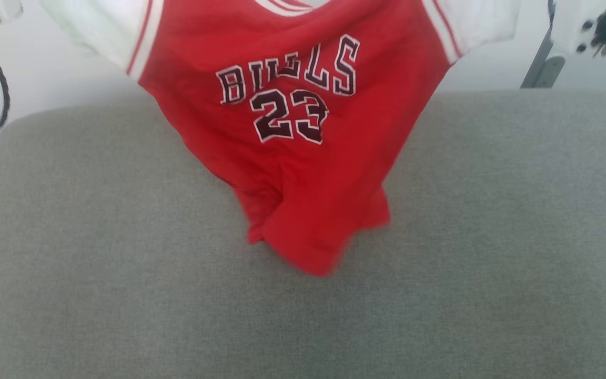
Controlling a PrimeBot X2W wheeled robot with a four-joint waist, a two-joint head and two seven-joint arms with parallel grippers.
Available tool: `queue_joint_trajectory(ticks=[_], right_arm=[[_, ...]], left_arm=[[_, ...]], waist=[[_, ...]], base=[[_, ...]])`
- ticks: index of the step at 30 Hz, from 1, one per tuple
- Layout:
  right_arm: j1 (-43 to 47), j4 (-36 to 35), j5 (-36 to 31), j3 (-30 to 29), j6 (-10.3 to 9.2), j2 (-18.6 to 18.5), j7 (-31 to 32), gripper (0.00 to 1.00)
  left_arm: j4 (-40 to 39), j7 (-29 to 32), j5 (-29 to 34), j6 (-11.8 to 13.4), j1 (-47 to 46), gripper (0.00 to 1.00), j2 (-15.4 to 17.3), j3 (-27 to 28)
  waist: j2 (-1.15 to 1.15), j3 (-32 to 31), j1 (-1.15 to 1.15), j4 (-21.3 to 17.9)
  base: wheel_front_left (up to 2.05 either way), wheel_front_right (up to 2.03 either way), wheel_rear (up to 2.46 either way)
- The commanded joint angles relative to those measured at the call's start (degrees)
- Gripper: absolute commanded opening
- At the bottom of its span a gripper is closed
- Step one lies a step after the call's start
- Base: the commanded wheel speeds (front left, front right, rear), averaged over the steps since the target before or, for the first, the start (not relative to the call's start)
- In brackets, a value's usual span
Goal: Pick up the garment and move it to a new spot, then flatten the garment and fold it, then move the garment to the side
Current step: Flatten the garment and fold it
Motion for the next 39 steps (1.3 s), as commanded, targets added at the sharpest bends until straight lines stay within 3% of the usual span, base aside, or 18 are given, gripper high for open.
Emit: queue_joint_trajectory(ticks=[1, 12, 23, 31, 39], right_arm=[[-1.00, 0.32, 0.58, 0.40, 0.00, -0.02, -0.82, 0.00], [-6.18, 3.92, 2.69, 4.35, 0.00, -1.75, -5.60, 0.00], [-10.99, 11.72, -0.27, 6.91, 0.00, -0.18, -14.17, 0.00], [-20.63, 22.36, -7.34, 7.52, -0.01, 3.30, -27.70, 0.00], [-34.13, 34.70, -20.49, 4.09, -0.01, 5.38, -43.40, 0.00]], left_arm=[[-0.34, -0.43, 0.33, 0.21, -1.10, 0.00, 0.20, -0.08], [0.18, -2.40, 0.79, -0.45, -5.16, 0.00, 0.52, -0.61], [2.16, -10.17, 2.32, -1.01, -8.23, 0.00, 0.41, -0.92], [7.19, -19.62, 5.27, -0.85, -16.73, 0.00, -1.87, -1.99], [10.97, -36.89, 9.74, -1.32, -29.09, 0.00, -4.20, -3.66]], waist=[[0.00, -1.09, 0.00, -0.22], [0.00, -2.37, 0.00, -0.69], [0.00, 3.74, 0.00, -1.15], [0.00, 11.34, 0.00, -1.45], [0.00, 21.12, 0.00, -0.13]], base=[[0.00, 0.00, 0.00], [0.00, 0.00, 0.00], [0.00, 0.00, 0.00], [0.00, 0.00, 0.00], [0.00, 0.00, 0.00]])
